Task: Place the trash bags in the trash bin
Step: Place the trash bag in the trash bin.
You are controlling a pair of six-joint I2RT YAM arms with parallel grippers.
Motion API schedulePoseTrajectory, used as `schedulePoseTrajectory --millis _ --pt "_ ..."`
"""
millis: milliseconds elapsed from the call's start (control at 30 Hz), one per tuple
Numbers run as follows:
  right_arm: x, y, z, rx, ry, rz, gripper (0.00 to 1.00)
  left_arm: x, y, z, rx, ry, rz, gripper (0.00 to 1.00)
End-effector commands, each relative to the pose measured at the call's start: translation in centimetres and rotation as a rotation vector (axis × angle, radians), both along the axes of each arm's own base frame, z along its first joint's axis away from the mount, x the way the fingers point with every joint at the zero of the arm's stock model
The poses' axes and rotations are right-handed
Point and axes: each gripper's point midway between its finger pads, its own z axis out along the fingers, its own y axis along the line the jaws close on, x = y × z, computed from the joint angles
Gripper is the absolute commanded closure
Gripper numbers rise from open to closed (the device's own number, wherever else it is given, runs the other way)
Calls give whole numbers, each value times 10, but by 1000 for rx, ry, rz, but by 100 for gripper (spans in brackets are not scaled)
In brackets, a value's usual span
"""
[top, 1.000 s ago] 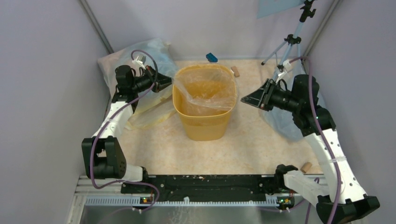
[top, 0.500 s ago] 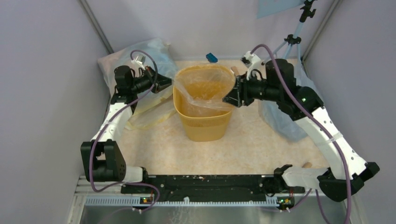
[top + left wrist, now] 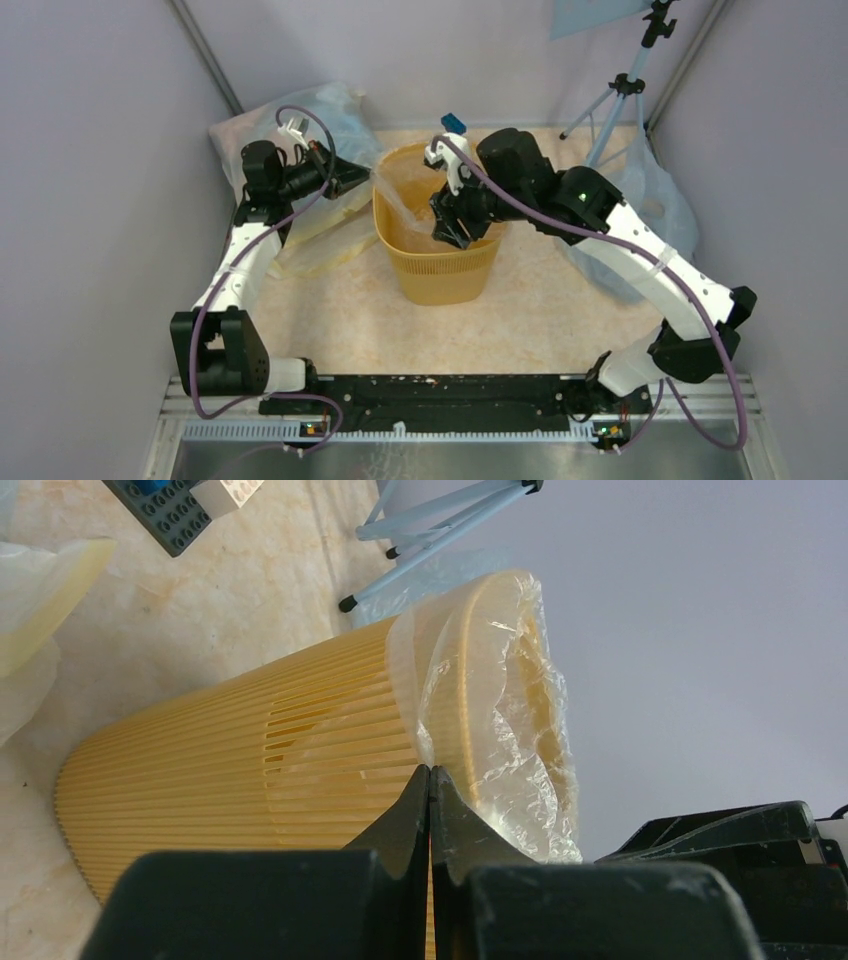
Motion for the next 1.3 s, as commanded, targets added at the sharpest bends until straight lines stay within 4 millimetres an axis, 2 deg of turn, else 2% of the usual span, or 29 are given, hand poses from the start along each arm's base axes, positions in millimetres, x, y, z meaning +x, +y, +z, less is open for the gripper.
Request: schedulePoseTrajectory --millis 0,300,367,567,633,667,733,767,900,1000,1200,1267 --pt "3 -1 9 -57 -99 13 49 -8 -1 13 17 -78 -11 100" --pt "12 14 -8 -143 -133 16 46 -8 -1 8 22 -68 -12 100" --pt "20 15 -11 -164 -148 -16 47 -8 -1 6 25 -62 -14 100" --pt "36 21 -13 -211 -169 -69 56 -9 -1 0 25 -49 -16 100" --pt "34 24 -15 -214 -161 -58 67 -9 -1 -1 27 -50 -17 100" --pt "33 25 -15 -210 -156 -53 74 -10 -1 -2 27 -49 -19 100" --pt "28 26 -10 -184 -145 -45 95 -10 -1 -2 28 -48 -18 100" --pt "26 26 -6 -165 -141 -42 100 -9 -1 -3 28 -46 -17 100" --pt "4 30 14 -58 -88 14 100 -10 0 -5 29 -44 -14 100" --pt "-15 34 21 13 -17 56 100 -11 0 -7 30 -42 -13 100" --pt "-38 33 14 94 116 51 100 -15 -1 -10 32 -36 -13 100" --pt "-41 31 10 101 135 41 93 -17 -1 -11 32 -33 -14 100"
